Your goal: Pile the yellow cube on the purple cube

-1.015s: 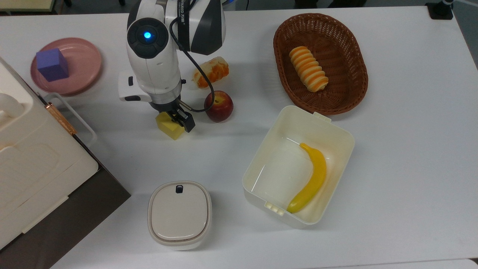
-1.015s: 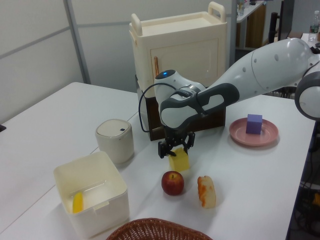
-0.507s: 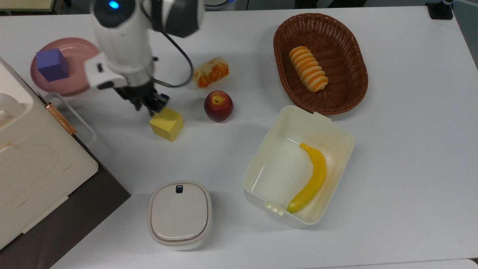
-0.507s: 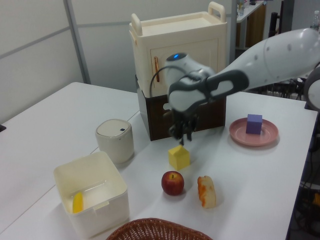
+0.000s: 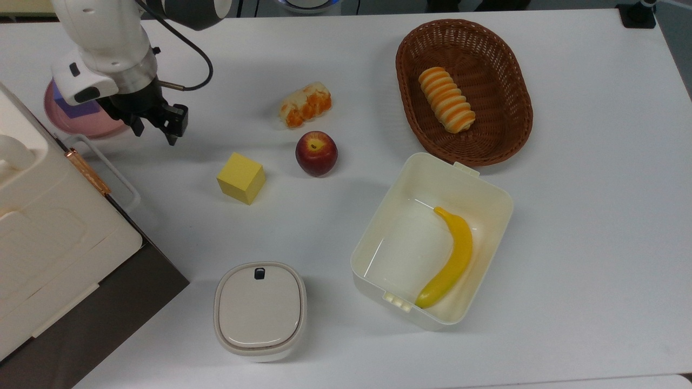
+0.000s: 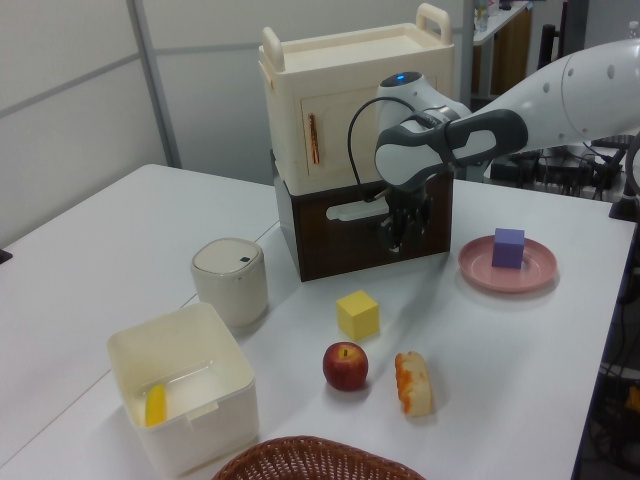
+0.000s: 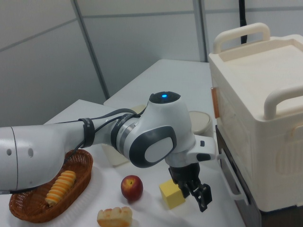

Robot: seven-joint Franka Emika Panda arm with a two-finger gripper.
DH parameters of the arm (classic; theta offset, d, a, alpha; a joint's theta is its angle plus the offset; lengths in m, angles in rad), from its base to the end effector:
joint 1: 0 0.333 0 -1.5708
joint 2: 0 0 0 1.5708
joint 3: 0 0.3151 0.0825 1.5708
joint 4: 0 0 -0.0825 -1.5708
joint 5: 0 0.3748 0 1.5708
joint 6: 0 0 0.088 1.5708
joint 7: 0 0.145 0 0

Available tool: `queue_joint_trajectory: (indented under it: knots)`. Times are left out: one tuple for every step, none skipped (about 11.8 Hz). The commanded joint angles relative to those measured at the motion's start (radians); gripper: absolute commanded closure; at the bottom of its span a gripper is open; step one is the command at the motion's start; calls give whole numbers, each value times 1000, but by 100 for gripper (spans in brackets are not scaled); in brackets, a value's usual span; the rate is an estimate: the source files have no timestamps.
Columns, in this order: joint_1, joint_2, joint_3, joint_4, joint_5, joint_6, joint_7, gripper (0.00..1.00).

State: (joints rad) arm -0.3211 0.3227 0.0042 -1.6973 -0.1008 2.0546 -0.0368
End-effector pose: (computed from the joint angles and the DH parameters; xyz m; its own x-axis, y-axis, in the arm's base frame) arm 0.6099 -0.2095 0.3758 0.9724 -0.2314 0.0292 -0.2331 -0.9682 0.0905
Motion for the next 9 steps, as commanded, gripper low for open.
queue_joint_trajectory:
  knots:
    - [46, -13, 5, -24, 9, 1, 125, 0]
    - [72, -1, 7, -22, 10, 1, 167, 0]
    - [98, 6, 7, -22, 10, 1, 213, 0]
    - [131, 21, 7, -22, 10, 2, 269, 0]
    - [158, 41, 7, -19, 9, 6, 329, 0]
    - [183, 58, 7, -18, 10, 21, 375, 0]
    - [203, 67, 5, -22, 10, 48, 402, 0]
    - [209, 88, 5, -21, 9, 65, 419, 0]
    - [215, 104, 5, -21, 7, 88, 419, 0]
